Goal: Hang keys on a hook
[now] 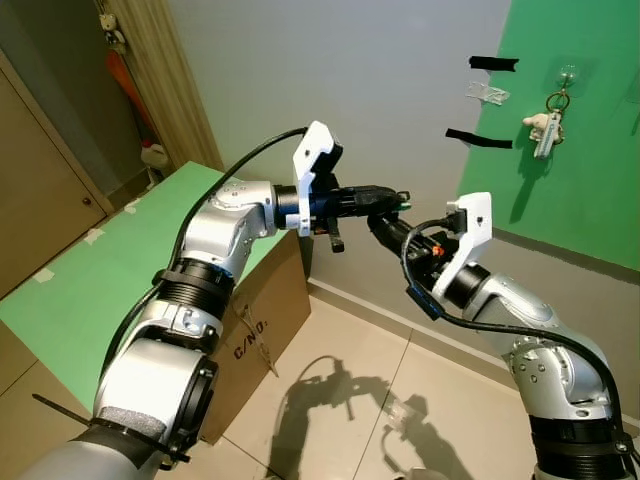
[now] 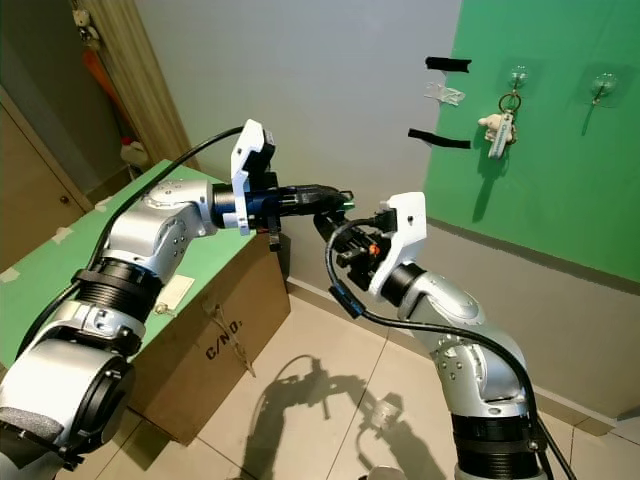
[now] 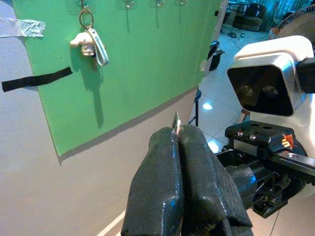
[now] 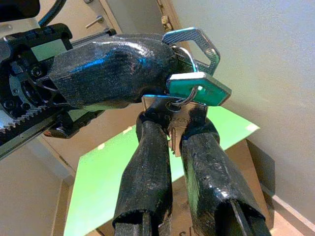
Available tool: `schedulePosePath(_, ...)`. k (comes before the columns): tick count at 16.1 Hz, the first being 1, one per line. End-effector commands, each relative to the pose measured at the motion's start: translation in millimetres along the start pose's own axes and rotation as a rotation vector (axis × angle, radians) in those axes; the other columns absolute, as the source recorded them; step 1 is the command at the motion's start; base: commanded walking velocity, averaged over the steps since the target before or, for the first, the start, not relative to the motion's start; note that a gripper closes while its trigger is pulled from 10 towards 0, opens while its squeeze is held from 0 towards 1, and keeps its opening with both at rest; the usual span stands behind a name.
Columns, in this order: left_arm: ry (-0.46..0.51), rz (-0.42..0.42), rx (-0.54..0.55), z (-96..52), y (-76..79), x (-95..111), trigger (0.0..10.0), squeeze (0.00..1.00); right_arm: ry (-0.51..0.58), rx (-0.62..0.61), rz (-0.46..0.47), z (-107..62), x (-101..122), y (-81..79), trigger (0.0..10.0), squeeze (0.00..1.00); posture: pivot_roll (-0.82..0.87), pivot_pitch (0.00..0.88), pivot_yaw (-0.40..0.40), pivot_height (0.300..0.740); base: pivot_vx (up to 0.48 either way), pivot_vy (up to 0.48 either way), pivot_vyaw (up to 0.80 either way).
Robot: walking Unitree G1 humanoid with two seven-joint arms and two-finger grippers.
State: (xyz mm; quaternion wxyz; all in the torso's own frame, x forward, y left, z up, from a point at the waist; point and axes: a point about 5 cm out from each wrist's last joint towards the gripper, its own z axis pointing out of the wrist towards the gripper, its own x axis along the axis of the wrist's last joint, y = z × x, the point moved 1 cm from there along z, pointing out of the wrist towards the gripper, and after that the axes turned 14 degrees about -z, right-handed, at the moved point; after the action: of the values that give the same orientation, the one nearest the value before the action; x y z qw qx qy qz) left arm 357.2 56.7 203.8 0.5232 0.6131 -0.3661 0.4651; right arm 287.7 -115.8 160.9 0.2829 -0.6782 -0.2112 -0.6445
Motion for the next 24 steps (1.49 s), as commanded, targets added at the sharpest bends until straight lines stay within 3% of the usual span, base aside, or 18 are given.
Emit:
schedulePosePath(1,-0.022,0.024,-0.020,4.9,3.5,0,10.0,1.00,0.043,0.061,-0.005,7.0,8,-12.6,0.0,0.00,-0.25,0.000,0.136,0.736,0.000,0.000,0.00)
schedulePosePath(7,0.017,0.059,0.023,-0.2,-1.7,14,10.0,1.00,0.047,0.057,-0.004,7.8,9,-12.1,0.0,0.00,-0.25,0.000,0.136,0.736,0.000,0.000,0.00)
schedulePosePath(9,0.051,0.098,0.100,-12.4,-10.9,31,10.0,1.00,0.046,0.055,-0.003,7.5,8,-12.2,0.0,0.00,-0.25,0.000,0.137,0.736,0.000,0.000,0.00)
schedulePosePath(12,0.033,0.150,0.192,-30.9,-21.5,38,10.0,1.00,0.041,0.047,-0.005,6.3,6,-11.2,0.0,0.00,-0.25,0.000,0.138,0.736,0.000,0.000,0.00)
schedulePosePath(13,0.018,0.161,0.219,-35.9,-24.5,37,10.0,0.40,0.041,0.044,-0.004,5.8,6,-10.8,0.0,0.00,-0.24,0.000,0.137,0.736,0.000,0.000,0.00)
schedulePosePath(14,0.006,0.165,0.233,-40.7,-26.5,35,10.0,0.00,0.041,0.038,-0.001,5.3,6,-10.1,0.0,0.00,-0.24,0.000,0.137,0.736,0.000,0.000,0.00)
schedulePosePath(18,-0.088,0.185,0.309,-60.7,-34.1,4,10.0,0.00,0.043,0.000,0.026,5.7,3,-7.4,0.0,0.00,-0.23,0.000,0.139,0.736,0.000,0.000,0.00)
schedulePosePath(20,-0.094,0.148,0.313,-65.4,-32.9,-14,10.0,0.00,-0.074,-0.206,-0.141,6.7,-9,15.5,0.0,0.00,-0.22,0.000,0.135,0.736,0.000,0.000,0.00)
schedulePosePath(21,-0.104,0.146,0.327,-64.9,-31.9,-25,10.0,0.00,-0.164,-0.326,-0.276,4.8,-18,29.4,0.0,0.00,-0.22,0.000,0.130,0.736,0.000,0.000,0.00)
schedulePosePath(23,-0.082,0.136,0.362,-61.0,-30.7,-38,10.0,0.00,-0.193,-0.415,-0.302,0.7,-25,39.1,0.0,0.00,-0.21,0.000,0.121,0.736,0.000,0.000,0.00)
schedulePosePath(24,-0.022,0.110,0.460,-56.3,-32.9,-47,10.0,0.00,-0.196,-0.497,-0.356,-4.2,-26,46.1,0.0,0.00,-0.21,0.000,0.116,0.736,0.000,0.000,0.00)
